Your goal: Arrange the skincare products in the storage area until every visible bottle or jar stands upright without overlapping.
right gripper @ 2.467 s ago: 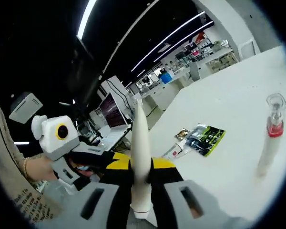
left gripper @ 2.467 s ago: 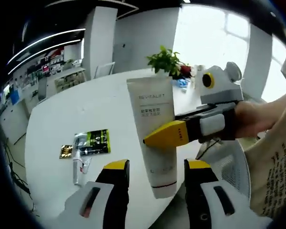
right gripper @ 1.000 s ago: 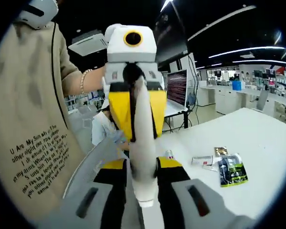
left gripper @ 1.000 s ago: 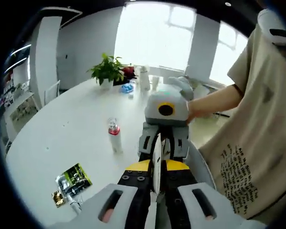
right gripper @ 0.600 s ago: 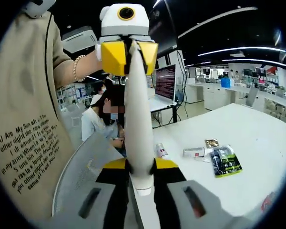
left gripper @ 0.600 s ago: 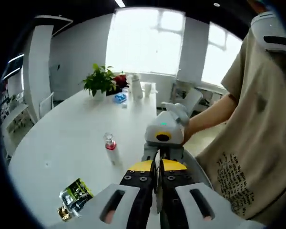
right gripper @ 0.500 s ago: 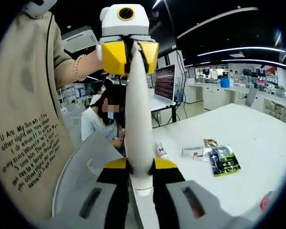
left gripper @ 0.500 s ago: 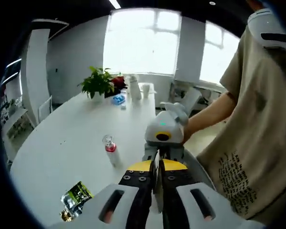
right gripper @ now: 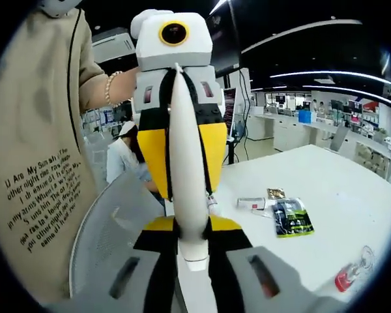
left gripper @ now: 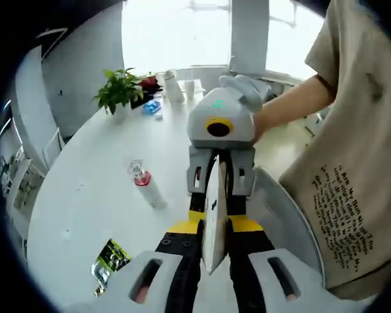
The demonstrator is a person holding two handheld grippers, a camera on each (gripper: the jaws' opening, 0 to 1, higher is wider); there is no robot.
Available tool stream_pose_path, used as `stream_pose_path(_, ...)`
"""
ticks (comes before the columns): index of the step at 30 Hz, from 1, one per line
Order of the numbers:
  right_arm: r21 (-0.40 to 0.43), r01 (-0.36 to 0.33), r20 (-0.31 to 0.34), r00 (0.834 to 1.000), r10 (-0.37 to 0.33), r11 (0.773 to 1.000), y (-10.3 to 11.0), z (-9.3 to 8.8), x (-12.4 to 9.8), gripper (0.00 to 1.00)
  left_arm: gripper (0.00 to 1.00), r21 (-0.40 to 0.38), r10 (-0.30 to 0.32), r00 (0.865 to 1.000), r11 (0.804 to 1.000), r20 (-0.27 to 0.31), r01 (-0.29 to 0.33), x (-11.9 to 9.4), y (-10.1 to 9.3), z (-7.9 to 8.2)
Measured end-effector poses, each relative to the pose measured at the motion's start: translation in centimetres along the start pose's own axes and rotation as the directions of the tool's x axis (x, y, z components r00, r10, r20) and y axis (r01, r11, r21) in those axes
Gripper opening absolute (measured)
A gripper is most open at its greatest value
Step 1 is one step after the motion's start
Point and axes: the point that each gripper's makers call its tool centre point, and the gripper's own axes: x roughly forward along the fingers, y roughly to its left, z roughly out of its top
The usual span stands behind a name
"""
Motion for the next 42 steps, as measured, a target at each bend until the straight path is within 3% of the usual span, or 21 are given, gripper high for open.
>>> stream_pose_path(9,0.038,0.04,-0.008,0.999,-0.04,0.998,-1.4,-2.4,-1.3,0.17,0.1,0.012,-0.033,0.999,0.999,-0.037,0.033,2.9,1.1,0.1)
stream_pose_path(16,0.053,0.095,-0.053,0.994,-0.093,0.994,-3.8,-6.1,-1.3,0.2,0.1,0.034,-0.002,0.998,0.999,-0.063,0.004,6.6,2.8,-1.4)
stream_pose_path(23,0.087,0.13,-0.09,0.988,-0.122,0.988,-5.4,-8.8,-1.1,0.21,0.1,0.006,0.004,0.997,1.0,-0.075,-0.003,9.3,4.4,-2.9)
stream_pose_path(30,0.104,0.153,-0.091,0.985,-0.144,0.983,-6.7,-9.6,-0.9,0.21,0.1,-0.01,0.0,0.995,1.0,-0.104,-0.002,10.9,5.7,-4.3)
stream_pose_path(37,0.098,0.17,-0.122,0.98,-0.158,0.981,-7.8,-10.8,-0.8,0.21,0.1,-0.017,0.003,0.996,1.0,-0.09,-0.004,11.9,6.7,-4.8)
stream_pose_path(42,0.127,0.219,-0.098,0.973,-0.208,0.967,-9.0,-10.6,-1.4,0.23,0.1,-0.01,0.018,0.998,1.0,-0.057,-0.019,11.3,7.7,-4.3)
